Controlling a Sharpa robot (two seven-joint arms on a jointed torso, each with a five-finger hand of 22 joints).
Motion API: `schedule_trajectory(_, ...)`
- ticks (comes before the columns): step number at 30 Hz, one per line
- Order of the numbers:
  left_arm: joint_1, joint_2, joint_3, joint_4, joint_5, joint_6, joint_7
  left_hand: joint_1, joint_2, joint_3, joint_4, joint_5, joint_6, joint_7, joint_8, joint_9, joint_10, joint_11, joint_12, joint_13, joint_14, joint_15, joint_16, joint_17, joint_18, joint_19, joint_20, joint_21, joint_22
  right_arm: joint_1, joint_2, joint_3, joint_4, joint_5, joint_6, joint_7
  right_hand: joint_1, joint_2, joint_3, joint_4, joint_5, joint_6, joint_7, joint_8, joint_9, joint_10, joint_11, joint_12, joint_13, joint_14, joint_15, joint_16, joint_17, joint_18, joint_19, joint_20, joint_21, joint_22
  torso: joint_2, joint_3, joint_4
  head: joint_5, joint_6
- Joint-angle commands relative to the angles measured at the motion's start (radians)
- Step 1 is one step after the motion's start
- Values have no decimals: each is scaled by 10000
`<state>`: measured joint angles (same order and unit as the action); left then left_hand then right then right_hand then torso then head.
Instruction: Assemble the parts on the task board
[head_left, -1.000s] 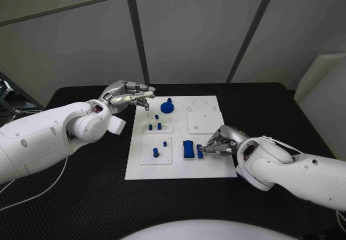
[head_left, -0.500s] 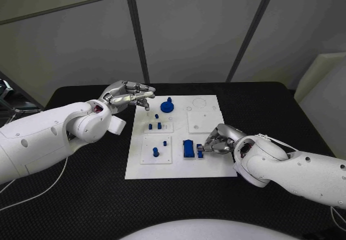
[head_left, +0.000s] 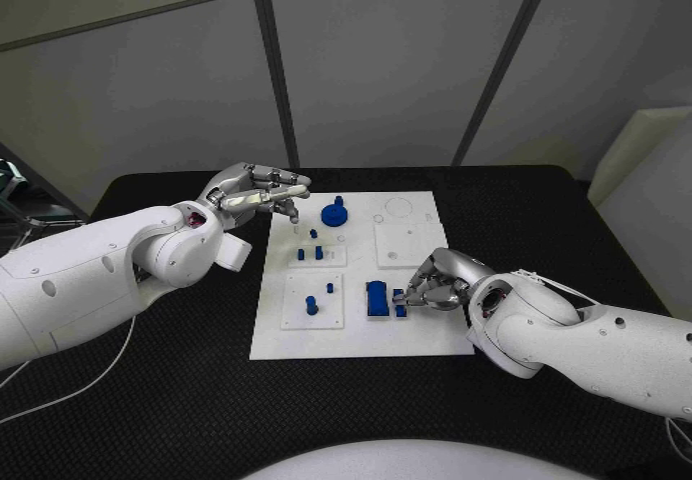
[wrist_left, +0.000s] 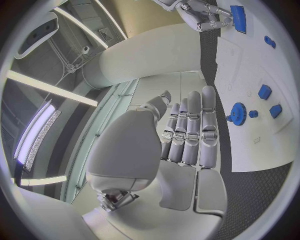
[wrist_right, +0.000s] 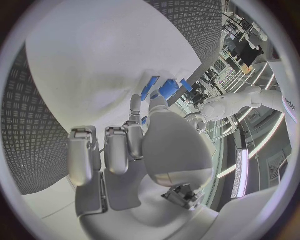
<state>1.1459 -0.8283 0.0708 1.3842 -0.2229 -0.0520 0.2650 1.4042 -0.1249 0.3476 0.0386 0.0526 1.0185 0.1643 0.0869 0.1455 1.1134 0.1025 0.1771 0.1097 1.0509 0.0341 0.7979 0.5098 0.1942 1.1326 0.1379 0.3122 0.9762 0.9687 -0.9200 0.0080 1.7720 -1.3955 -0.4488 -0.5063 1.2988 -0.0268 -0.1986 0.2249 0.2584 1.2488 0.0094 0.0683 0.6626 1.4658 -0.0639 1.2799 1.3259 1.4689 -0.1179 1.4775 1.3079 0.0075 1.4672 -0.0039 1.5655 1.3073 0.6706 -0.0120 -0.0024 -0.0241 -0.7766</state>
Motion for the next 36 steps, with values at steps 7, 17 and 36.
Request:
schedule_trajectory(7,-22,-65,4,2,57,-114,108,-67,-13,-97,45,-37,-68,-3,-90,11,-61,94,-75,17,-505,142,-468,-141,-195,-363,58,-391,-200,62,-371,78,-209,4451,-485,3702,110,3,-20,-198,-51,-1507,456,-54,-312,-578,418,-1565,-1348,400,280,-969,143,261,338,217,-970,1504,-81,-49,36,-23,168)
schedule_trajectory(17,-84,63,-149,-537,665,-888,474,-73,2,16,290,-39,-500,-411,-203,-139,-585,277,-465,-343,-2229,742,-4115,-1797,-418,-3397,742,-2543,-2308,432,501,222,-2881,9500,894,7323,1873,578,360,-1018,3,-2453,1305,-89,-1700,-4937,1550,-9140,-7508,-4222,1613,-9990,-7184,1499,-5330,1287,-10102,-6305,-538,-196,-24,-168,682)
schedule_trajectory(36,-792,1798,-210,-2920,1754,-2204,1264,-4450,486,-1341,-386,-526,-3669,-839,-869,-1455,-4465,-1025,-1771,-1097,-4930,445,-7113,-3973,-635,-6476,537,-3122,-6481,511,3665,495,-8087,11020,2081,8514,-3276,1055,520,-2249,-2584,-5638,850,-683,-5508,-7692,1440,-12799,-13259,-7879,1960,-14775,-12222,1069,-8665,1783,-15655,-11278,-1038,-271,9,-239,1422)
